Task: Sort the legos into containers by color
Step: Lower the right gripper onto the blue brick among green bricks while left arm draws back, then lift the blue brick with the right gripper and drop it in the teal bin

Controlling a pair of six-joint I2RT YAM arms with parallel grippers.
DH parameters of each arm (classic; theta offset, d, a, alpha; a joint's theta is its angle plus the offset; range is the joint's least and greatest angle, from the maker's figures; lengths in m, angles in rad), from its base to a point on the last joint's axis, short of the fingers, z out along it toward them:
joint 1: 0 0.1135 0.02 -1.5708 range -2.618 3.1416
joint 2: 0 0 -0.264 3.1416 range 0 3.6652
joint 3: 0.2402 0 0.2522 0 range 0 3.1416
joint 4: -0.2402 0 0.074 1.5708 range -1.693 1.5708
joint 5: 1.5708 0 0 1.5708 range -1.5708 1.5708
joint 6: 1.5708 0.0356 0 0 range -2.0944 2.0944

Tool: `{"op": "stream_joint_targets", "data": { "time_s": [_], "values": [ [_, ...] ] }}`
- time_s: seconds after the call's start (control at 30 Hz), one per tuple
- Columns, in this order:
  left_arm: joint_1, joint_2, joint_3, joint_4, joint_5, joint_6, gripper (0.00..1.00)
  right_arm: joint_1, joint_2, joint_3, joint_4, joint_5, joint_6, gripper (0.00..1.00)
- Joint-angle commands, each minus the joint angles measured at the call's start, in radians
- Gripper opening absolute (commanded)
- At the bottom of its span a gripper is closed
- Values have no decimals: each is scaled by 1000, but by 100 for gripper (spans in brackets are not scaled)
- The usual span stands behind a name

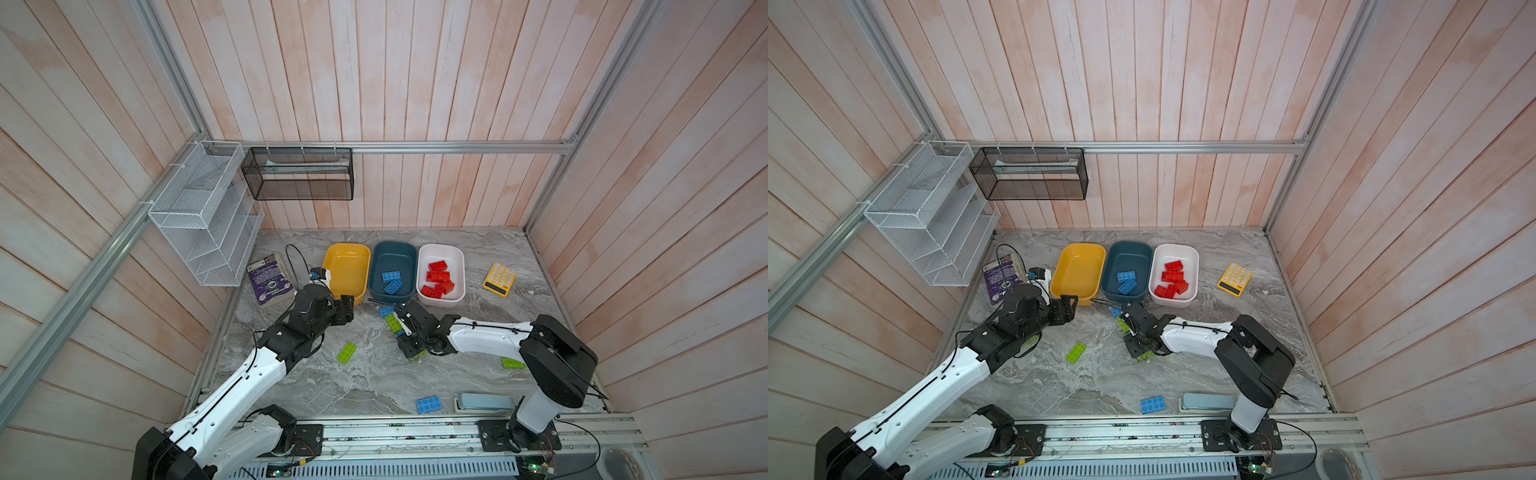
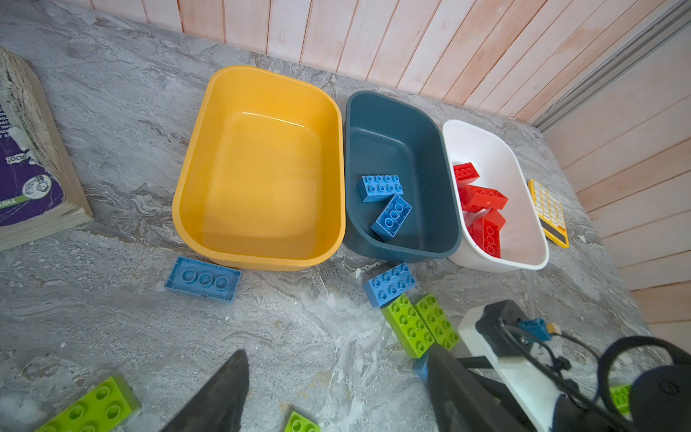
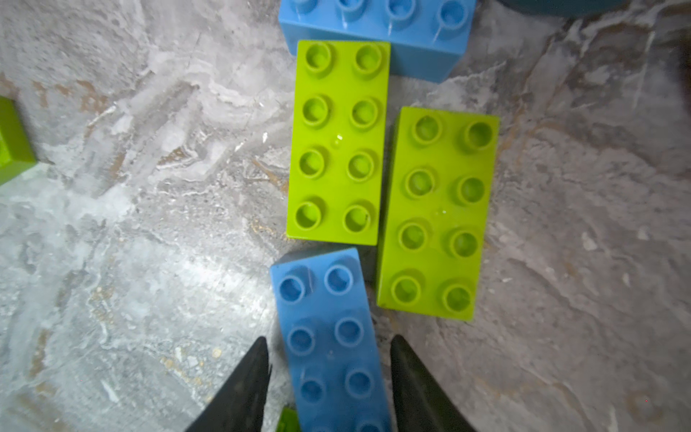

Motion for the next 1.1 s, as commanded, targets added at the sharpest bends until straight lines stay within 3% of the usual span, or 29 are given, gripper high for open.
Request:
{"op": "stream_joint_targets", "data": {
  "time_s": [0.0,0.13,0.37,0.57,1.07],
  "values": [
    [5,-28,-26,-4,9,-18,77,8,-2,15,-20,48,22,44],
    [4,-49,-44,-10,7,-28,77,15,-44,4,-14,65,35,31],
    [6,-73,-80,-9,-24,-57,77,17,-149,10,-17,29,37,28],
    [7,-113,-144,12,-43,-98,77,10,-172,138,-80,31,-4,28],
    [12,-176,-269,-46,-52,-192,77,-221,164,544,-70,-90,-84,28]
  ]
}}
